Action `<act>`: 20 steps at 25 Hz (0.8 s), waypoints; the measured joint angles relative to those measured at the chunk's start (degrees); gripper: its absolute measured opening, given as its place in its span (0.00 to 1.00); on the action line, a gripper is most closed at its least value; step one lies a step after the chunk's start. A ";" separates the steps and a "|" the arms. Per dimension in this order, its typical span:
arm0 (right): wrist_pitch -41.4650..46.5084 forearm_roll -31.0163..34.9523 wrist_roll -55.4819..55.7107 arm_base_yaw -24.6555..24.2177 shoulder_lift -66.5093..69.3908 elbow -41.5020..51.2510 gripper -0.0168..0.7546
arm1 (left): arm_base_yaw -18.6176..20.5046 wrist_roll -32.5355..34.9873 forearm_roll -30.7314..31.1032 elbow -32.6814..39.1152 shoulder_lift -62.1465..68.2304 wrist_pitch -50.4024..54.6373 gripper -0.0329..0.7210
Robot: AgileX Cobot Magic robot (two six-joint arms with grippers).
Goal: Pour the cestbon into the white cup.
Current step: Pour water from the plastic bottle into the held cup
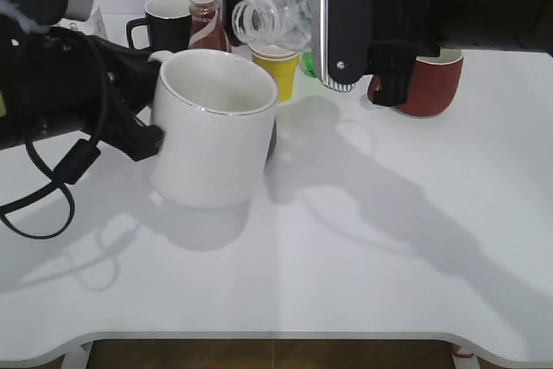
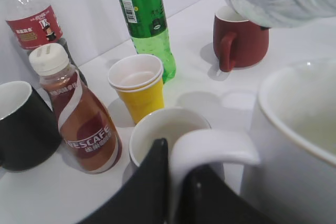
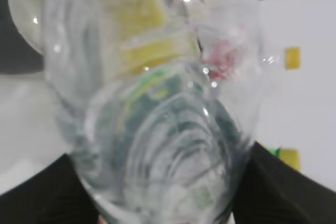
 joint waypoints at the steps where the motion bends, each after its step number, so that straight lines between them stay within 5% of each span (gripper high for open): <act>1: -0.73 0.00 -1.05 0.00 0.00 0.00 0.62 | -0.07 0.00 -0.05 0.00 0.00 0.00 0.09; 20: -6.29 -0.01 -18.21 0.00 0.00 0.00 0.62 | -3.15 0.00 -1.39 0.00 0.00 -0.10 0.09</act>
